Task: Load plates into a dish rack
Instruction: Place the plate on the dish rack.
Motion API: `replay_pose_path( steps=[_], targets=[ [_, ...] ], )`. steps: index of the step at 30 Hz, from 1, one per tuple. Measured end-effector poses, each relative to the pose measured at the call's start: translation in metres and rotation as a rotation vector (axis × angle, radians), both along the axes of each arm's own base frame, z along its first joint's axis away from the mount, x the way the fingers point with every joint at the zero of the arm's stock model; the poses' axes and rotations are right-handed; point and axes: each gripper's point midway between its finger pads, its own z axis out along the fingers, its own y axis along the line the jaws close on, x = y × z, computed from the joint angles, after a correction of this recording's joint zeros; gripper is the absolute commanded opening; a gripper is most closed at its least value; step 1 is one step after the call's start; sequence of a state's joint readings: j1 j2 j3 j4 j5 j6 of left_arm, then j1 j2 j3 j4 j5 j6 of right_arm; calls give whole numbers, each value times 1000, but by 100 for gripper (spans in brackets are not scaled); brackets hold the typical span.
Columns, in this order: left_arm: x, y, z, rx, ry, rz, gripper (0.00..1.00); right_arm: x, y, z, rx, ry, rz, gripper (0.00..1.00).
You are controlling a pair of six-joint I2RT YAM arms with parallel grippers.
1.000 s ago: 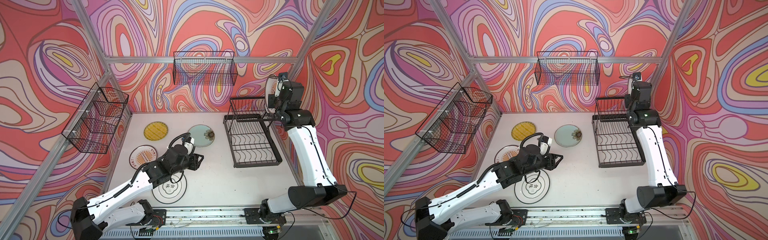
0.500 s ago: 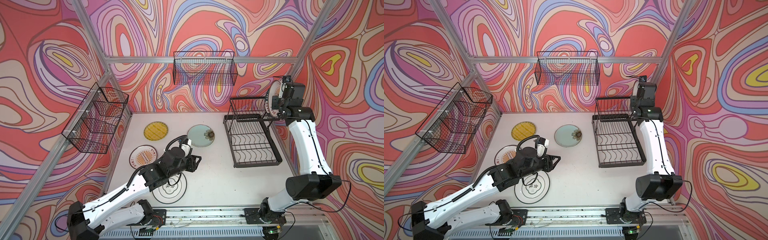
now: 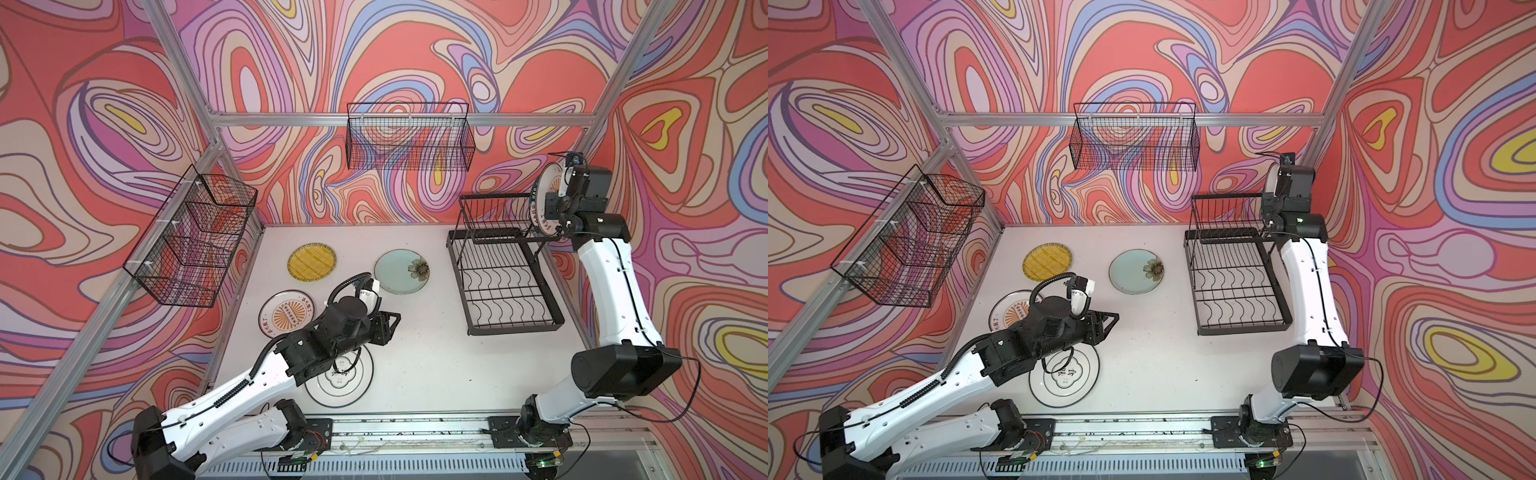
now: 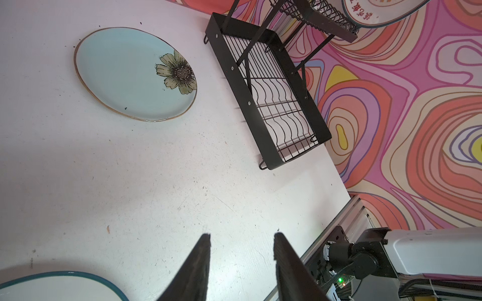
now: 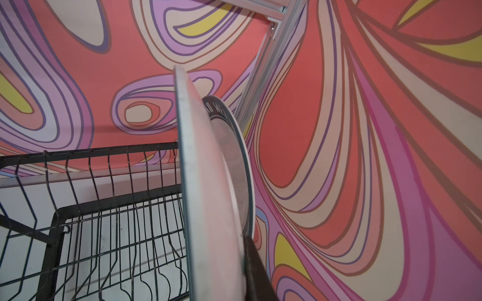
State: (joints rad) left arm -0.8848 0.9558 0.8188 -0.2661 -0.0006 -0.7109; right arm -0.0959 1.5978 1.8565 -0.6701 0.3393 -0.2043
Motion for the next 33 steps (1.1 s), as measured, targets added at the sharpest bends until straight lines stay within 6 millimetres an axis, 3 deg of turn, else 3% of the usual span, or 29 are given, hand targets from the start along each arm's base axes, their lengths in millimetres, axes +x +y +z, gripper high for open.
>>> replay_pose_path(
  steps=[5, 33],
  targets=[
    [0, 0, 0, 0, -1, 1, 43, 2, 0, -12, 4, 30, 1, 0],
    [0, 0, -1, 2, 1, 0, 44, 33, 5, -31, 2, 67, 60, 0]
  ],
)
